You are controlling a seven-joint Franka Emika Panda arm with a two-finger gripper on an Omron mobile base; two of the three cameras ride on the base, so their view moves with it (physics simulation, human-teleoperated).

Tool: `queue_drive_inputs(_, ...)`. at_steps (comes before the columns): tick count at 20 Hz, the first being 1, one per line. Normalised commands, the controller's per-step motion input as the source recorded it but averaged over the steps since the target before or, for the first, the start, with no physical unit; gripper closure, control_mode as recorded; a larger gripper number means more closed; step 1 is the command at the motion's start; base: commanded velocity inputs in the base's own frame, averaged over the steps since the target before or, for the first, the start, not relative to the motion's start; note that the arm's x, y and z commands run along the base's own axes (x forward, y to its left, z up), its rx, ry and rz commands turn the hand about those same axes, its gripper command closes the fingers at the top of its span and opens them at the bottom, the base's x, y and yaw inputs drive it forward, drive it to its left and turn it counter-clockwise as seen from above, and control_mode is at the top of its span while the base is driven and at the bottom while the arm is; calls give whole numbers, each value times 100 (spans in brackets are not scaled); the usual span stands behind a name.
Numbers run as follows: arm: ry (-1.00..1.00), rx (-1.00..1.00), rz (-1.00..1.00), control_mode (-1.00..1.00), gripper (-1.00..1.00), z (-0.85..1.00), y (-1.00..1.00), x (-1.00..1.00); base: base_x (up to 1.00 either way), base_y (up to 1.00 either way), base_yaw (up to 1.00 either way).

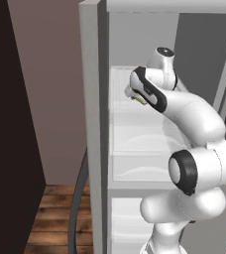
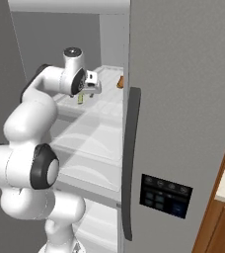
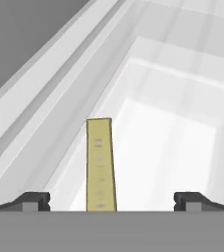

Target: Pick the egg and butter from the fridge and place them by the bowl for mixing.

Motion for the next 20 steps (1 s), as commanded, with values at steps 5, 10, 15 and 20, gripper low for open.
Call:
queue_drive_inputs(5, 0, -4, 2, -100, -100, -33, 2, 19, 0, 0, 0)
queue_drive_inputs(10, 0, -1, 0, -100, -100, -34, 9, 25, 0, 0, 0)
queue_drive_inputs(15, 0, 0, 0, -100, -100, -30, 6, 25, 0, 0, 0)
queue_drive_inputs(20, 0, -4, 0, -100, 100, -49, 1, 2, 0, 0, 0)
